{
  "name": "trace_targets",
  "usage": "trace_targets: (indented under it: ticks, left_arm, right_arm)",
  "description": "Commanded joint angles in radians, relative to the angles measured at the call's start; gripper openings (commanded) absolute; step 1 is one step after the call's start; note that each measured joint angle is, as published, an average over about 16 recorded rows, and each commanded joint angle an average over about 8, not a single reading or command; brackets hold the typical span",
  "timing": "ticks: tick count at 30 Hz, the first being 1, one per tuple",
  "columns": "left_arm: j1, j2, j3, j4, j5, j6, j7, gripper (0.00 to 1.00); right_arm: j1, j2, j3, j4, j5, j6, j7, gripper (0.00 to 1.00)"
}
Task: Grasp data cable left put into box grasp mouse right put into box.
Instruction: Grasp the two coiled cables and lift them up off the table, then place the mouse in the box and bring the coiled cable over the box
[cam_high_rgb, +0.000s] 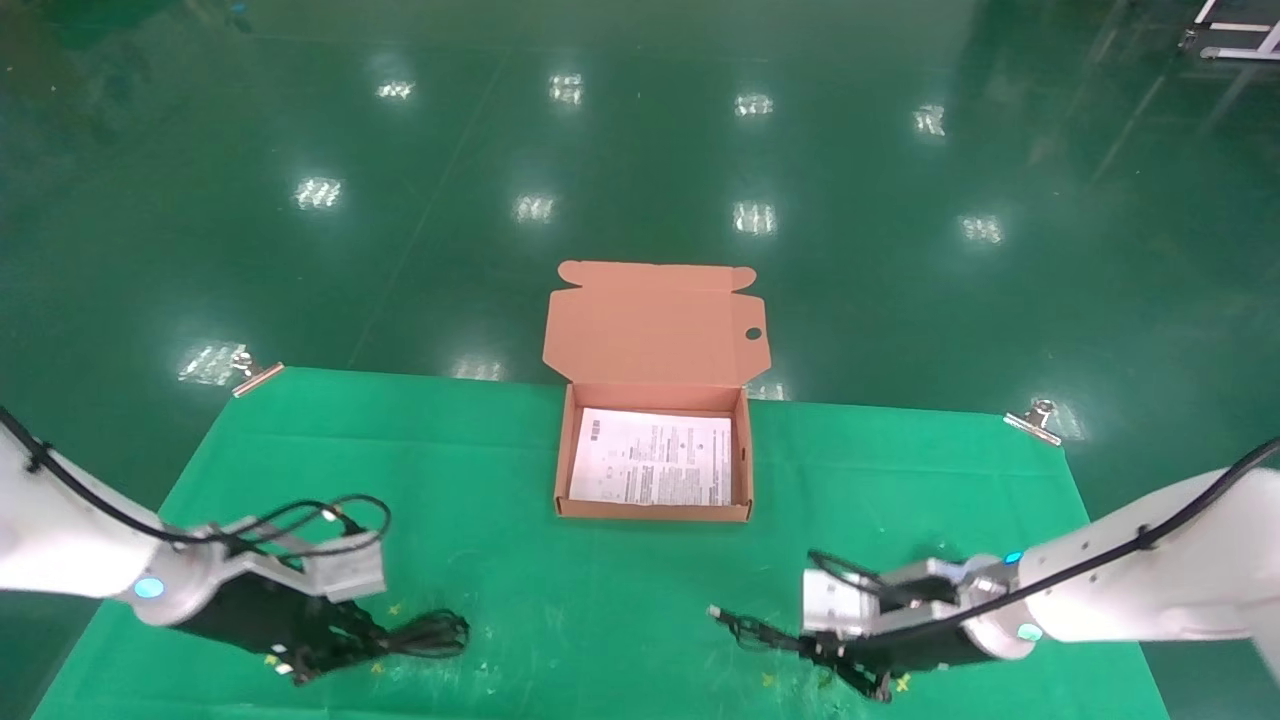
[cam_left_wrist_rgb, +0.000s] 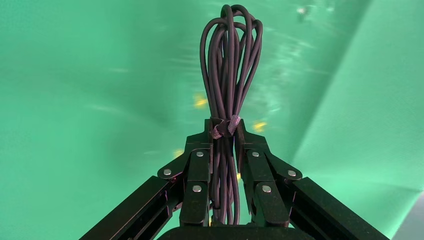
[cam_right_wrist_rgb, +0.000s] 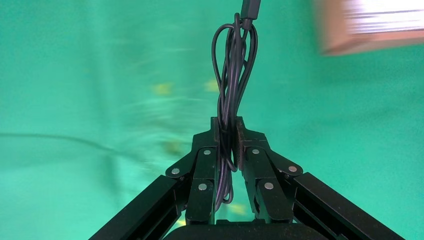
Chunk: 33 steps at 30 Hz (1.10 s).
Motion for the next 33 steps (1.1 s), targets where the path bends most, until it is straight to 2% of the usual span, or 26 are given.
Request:
trace_targets:
  ticks: [1, 8, 14, 23, 33]
  left_arm:
    - [-0.022, -0.011, 0.006, -0.008, 0.011, 0.007, -0.006, 0.0]
    - [-0.102, -0.034, -0.002, -0.103, 0.012, -0.003, -0.027, 0.0]
    - [-0.145, -0.028, -0.014, -0.219, 0.012, -0.057, -0.052, 0.0]
    - [-0.196, 0.014, -0.031, -0.333, 0.031, -0.197, -0.057, 0.0]
    - [-0.245, 0.068, -0.055, -0.314, 0.017, -0.301, 0.01, 0.0]
  right_arm:
    - [0.009, 0.021, 0.013, 0.032, 0.005, 0.003, 0.031, 0.0]
    - [0.112, 0.042, 0.076, 0.064, 0.021, 0.091, 0.069, 0.0]
    - [0.205, 0.006, 0.115, 0.041, 0.05, 0.153, 0.045, 0.0]
    - [0.338, -0.114, 0.158, -0.061, 0.131, 0.205, -0.059, 0.0]
    - [0.428, -0.212, 0.189, -0.225, 0.194, 0.245, -0.185, 0.0]
